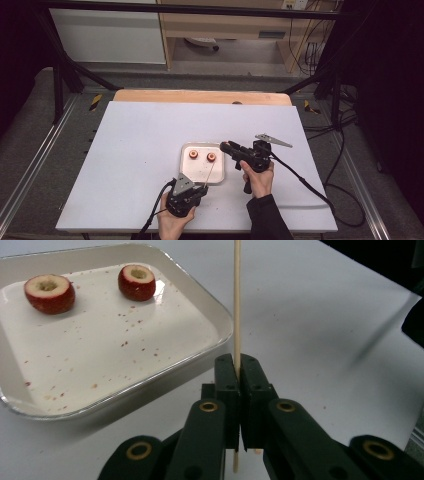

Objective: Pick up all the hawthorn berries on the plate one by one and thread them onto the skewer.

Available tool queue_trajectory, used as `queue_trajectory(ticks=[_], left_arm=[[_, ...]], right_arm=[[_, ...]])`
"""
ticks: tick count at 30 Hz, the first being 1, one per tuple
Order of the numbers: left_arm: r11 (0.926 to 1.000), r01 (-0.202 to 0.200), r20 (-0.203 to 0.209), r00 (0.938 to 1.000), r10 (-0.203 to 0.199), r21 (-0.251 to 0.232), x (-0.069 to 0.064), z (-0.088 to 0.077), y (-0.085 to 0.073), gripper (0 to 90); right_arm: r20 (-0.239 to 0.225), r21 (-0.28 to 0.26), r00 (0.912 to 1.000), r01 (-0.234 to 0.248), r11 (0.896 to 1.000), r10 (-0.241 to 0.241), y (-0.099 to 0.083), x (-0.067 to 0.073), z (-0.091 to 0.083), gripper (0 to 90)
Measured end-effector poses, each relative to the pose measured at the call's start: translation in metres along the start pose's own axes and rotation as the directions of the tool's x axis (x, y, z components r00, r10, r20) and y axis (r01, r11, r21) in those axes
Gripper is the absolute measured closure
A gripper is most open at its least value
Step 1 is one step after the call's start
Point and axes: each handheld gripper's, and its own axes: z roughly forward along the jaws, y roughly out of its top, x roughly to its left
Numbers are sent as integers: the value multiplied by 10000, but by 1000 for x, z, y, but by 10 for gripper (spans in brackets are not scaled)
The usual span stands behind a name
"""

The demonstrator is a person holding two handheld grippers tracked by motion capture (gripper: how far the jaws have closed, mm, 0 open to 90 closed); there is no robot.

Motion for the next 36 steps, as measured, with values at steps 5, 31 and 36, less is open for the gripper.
queue_trajectory(ticks=[5, 31, 36], left_arm=[[9989, 377, 205, 9991, -371, -278, -8, 5, 6, 882], [9965, 752, 386, 9965, -738, -358, -10, 8, 13, 882], [9960, 852, 397, 9957, -841, -282, -10, 9, 13, 882]], right_arm=[[-268, -1046, 9995, 117, 9944, -146, 0, 5, -3, 596], [-646, -1402, 9905, 1115, 9838, -1215, -7, 10, -7, 596], [-689, -1371, 9901, 1123, 9842, -1225, -8, 10, -7, 597]])
